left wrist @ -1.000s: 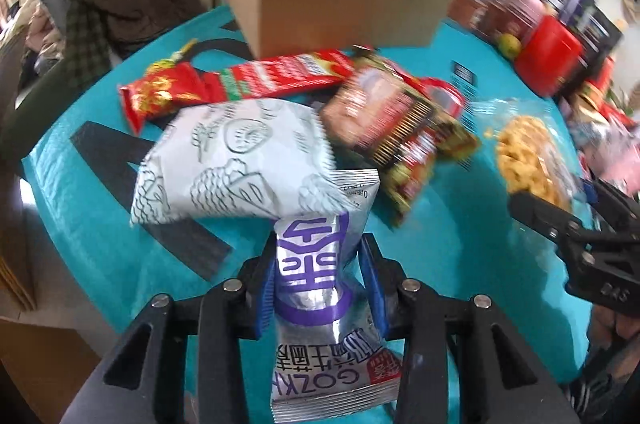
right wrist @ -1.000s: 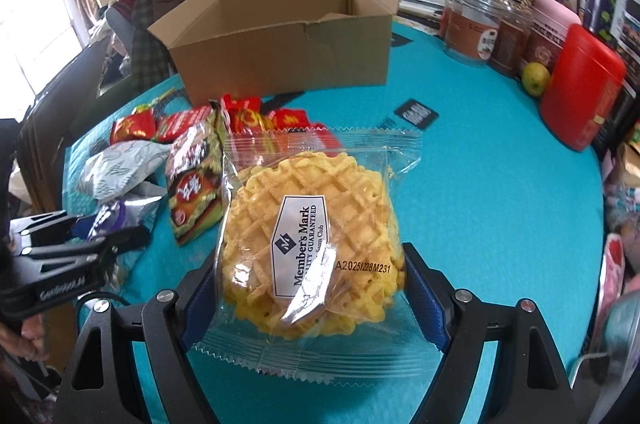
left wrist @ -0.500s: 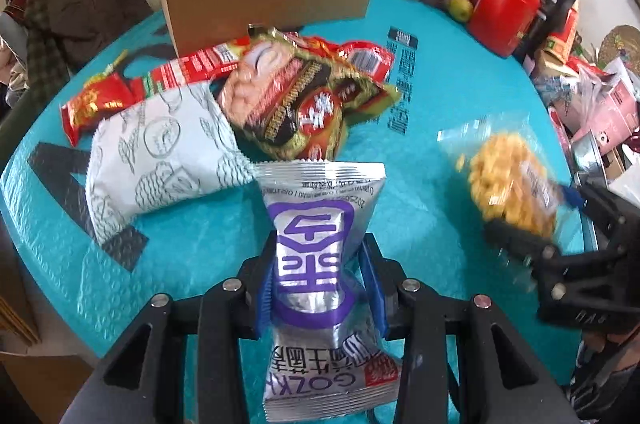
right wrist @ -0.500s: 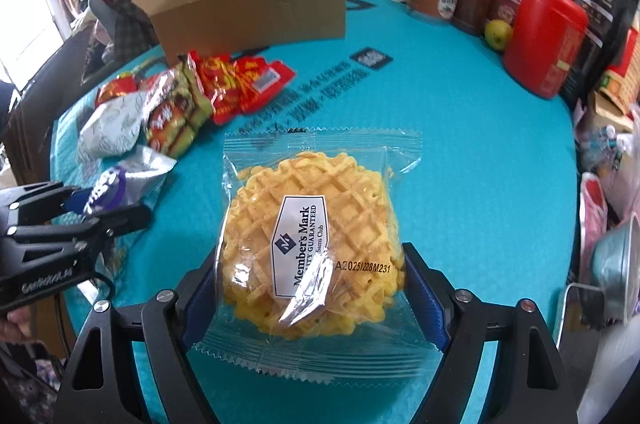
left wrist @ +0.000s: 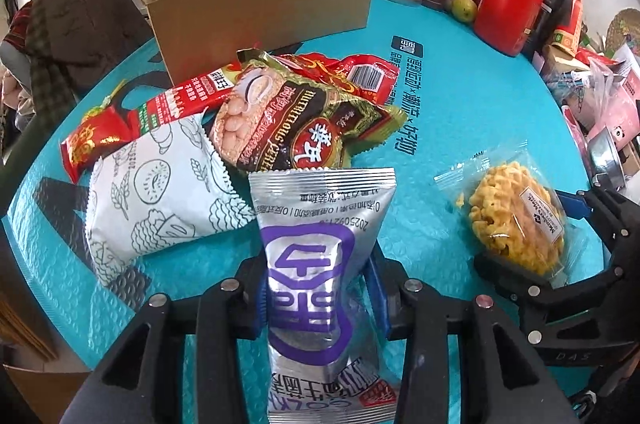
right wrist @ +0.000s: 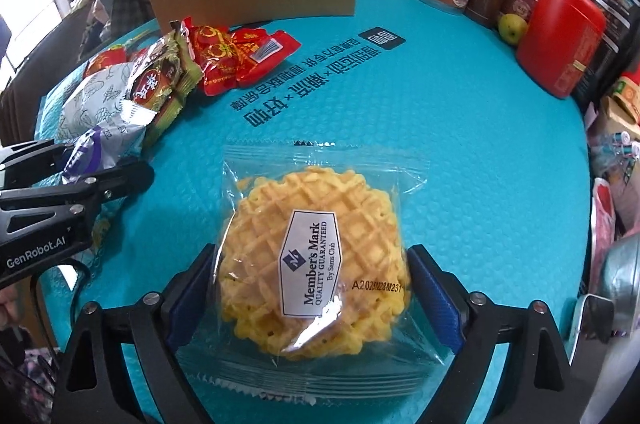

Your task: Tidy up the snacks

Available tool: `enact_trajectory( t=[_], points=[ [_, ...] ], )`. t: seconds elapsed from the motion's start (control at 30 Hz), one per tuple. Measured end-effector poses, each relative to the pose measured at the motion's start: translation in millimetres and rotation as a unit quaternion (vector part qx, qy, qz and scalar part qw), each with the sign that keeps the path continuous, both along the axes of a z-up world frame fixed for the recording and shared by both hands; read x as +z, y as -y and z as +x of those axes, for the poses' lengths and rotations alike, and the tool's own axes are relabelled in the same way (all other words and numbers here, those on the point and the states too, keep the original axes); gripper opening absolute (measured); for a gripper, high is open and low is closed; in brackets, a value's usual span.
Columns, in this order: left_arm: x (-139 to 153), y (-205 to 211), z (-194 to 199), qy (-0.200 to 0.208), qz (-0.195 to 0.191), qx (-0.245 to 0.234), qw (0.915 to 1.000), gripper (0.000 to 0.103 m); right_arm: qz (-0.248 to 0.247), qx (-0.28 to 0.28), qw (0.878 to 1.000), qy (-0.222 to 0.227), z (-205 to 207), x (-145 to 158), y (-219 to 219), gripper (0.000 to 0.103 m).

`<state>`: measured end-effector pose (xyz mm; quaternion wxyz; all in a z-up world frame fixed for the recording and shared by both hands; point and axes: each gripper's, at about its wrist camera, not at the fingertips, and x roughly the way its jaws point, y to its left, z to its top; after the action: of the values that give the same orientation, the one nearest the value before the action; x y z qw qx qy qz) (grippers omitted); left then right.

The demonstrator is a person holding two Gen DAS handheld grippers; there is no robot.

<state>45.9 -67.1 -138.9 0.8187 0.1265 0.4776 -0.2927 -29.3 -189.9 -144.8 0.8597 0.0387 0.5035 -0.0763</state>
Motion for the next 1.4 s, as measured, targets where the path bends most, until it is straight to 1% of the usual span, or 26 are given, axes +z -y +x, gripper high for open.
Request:
enact_trajectory(
  t=[0.07, 0.1, 0.17, 0.27, 0.37, 0.43, 0.53, 0.63, 0.87, 1.03, 1.2, 1.4],
  points=[
    [1.2, -1.8, 1.0, -0.008, -0.008, 0.0, 0.9999, 0.037, -0.003, 0.002, 1.0, 0.004, -0.3, 2.5, -1.0, 0.082],
    [2.0, -2.4, 1.2, -0.015, -0.014, -0.002, 0.9998, 0.036, -0.002, 0.0, 1.0, 0.004, -1.0, 2.9, -0.9, 0.08],
    [3.7, -6.2, -1.3, -0.026, -0.024, -0.007, 0.9993, 0.036, -0.001, -0.001, 1.0, 0.008, -1.8, 3.9, -1.5, 0.079],
    [7.5, -6.7, -6.2, -0.023, -0.032, -0.014, 0.9991, 0.036, 0.01, 0.007, 1.0, 0.01, -3.3, 6.5, -3.7, 0.077],
    [14.6, -9.0, -7.2, -0.023, -0.048, -0.013, 0.9985, 0.034, 0.048, 0.025, 0.998, 0.024, -6.1, 14.0, -7.1, 0.076],
    [21.6, -11.6, -8.0, -0.019, -0.056, -0.011, 0.9982, 0.034, 0.043, 0.032, 0.998, 0.034, -7.4, 20.5, -12.3, 0.076],
    [32.8, -16.8, -9.8, -0.006, -0.068, -0.01, 0.9976, 0.034, 0.028, 0.036, 0.998, 0.051, -9.0, 30.8, -18.5, 0.076],
    [43.7, -22.7, -10.4, 0.004, -0.081, -0.01, 0.9967, 0.033, 0.022, 0.037, 0.997, 0.065, -9.3, 40.9, -21.5, 0.076],
    [73.1, -33.2, -8.0, 0.043, -0.111, -0.005, 0.9929, 0.033, 0.021, 0.038, 0.995, 0.088, -4.2, 57.7, -19.5, 0.076],
    [87.5, -36.5, -2.0, 0.059, -0.126, -0.002, 0.9903, 0.033, 0.021, 0.048, 0.992, 0.111, 0.6, 75.9, -21.7, 0.076],
    [104.3, -38.9, 4.0, 0.082, -0.143, 0.002, 0.9864, 0.033, 0.013, 0.062, 0.989, 0.132, 7.8, 95.3, -25.8, 0.076],
    [123.2, -44.4, 14.7, 0.105, -0.163, 0.014, 0.9809, 0.033, 0.017, 0.073, 0.986, 0.152, 18.8, 111.2, -25.7, 0.076]
  ],
)
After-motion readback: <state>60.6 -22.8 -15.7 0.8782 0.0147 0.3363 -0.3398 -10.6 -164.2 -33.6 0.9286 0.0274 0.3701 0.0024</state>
